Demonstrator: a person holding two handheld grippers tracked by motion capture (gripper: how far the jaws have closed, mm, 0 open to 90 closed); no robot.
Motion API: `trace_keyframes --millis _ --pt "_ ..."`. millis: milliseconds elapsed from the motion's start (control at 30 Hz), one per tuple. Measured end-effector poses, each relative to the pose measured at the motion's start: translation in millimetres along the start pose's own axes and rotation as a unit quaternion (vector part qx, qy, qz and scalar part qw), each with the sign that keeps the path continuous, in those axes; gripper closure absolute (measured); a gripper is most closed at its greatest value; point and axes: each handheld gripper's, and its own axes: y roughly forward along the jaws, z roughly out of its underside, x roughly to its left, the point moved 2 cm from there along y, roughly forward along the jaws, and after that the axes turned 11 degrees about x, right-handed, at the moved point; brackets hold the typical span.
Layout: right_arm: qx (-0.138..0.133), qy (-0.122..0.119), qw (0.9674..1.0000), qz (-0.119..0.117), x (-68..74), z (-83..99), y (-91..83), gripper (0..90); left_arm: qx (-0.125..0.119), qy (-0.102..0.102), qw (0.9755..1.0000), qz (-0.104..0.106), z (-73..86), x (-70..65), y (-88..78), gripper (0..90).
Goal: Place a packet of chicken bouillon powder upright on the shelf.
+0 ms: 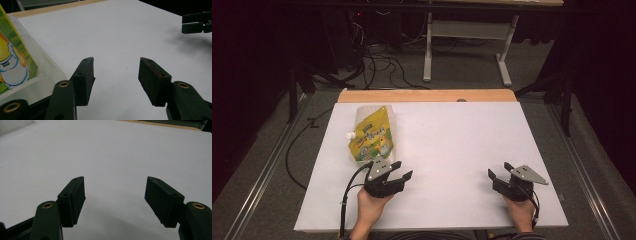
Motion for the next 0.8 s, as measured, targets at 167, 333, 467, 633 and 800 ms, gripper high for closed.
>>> trace_keyframes --millis 167,333,467,633,800 --pt "0.001 -0.002 1.0000 0.002 0.2 -0.1 0.4 33.2 0.008 -0.002 1.0000 0.004 4.3 -1.2 8.6 46.4" --pt "0.001 -0.002 1.0000 0.003 0.4 -0.1 0.4 33.3 0.013 0.000 0.9999 0.003 8.0 -2.0 15.6 46.4" --pt "0.003 -0.002 1.0000 0.001 0.6 -0.3 0.5 33.2 0.014 -0.001 0.9999 0.002 10.0 -2.4 20.0 46.4" --pt "0.001 -0.003 1.0000 0.002 0.4 -0.2 0.5 33.3 0.020 0.002 0.9998 0.003 13.8 -4.1 26.8 46.4" --pt "0.002 -0.002 1.0000 0.002 0.6 -0.2 0.5 33.3 0.025 0.003 0.9997 0.001 16.9 -3.7 31.7 46.3"
